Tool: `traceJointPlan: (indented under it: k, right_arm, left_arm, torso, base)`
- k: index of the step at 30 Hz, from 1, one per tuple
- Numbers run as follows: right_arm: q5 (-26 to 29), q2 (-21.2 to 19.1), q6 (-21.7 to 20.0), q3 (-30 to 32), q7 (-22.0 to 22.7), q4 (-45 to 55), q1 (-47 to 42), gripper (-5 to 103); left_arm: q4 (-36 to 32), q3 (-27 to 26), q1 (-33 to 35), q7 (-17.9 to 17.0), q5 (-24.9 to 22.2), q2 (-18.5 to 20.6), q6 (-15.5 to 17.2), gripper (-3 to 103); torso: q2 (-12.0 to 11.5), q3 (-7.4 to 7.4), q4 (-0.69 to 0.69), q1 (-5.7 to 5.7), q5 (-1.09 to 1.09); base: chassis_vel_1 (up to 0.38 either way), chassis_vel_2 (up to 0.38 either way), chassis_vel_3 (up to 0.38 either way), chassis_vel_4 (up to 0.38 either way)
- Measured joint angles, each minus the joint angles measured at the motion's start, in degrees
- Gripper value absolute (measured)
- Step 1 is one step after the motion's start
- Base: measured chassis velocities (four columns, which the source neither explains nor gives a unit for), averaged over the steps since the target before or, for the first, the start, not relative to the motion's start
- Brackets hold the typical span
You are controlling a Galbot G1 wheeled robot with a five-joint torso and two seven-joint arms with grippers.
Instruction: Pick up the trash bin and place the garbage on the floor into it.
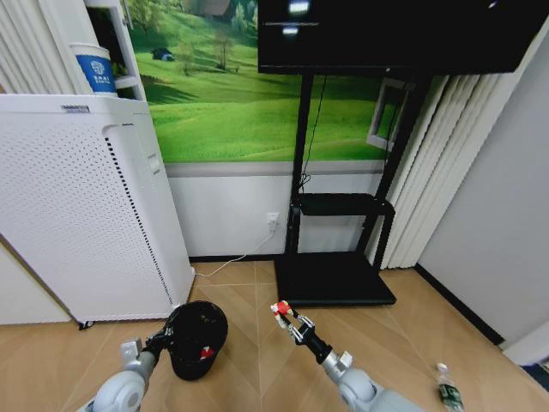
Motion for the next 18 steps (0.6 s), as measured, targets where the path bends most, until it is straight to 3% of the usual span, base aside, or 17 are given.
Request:
traceJointPlan:
  k: [4, 12, 18]
  right_arm:
    - [-0.2, 2.0, -0.1, -7.3, 1.5, -0.5, 4.7, 33]
    - [-0.3, 5.4, -0.1, -15.4, 2.3, -3.3, 10.4, 33]
    - [-0.1, 11.6, -0.1, -20.1, 2.6, -7.3, 13.3, 33]
  left_arm:
    - [0.6, 0.4, -0.3, -0.1, 0.0, -0.5, 0.0, 6]
    - [2.2, 2.5, -2.3, -0.4, 0.2, -1.7, 0.1, 6]
    - [2.6, 4.0, -4.3, -1.1, 0.1, -2.3, 0.3, 6]
  torso:
    - [0.0, 0.0, 0.01, 0.0, 0.01]
    - [0.0, 0.0, 0.0, 0.0, 0.0]
    - [0.0, 0.0, 0.01, 0.0, 0.0]
  base:
    - [0.0, 0.0, 0.0, 0.0]
    - [0.0, 0.0, 0.0, 0.0]
    - [0.0, 0.0, 0.0, 0.0]
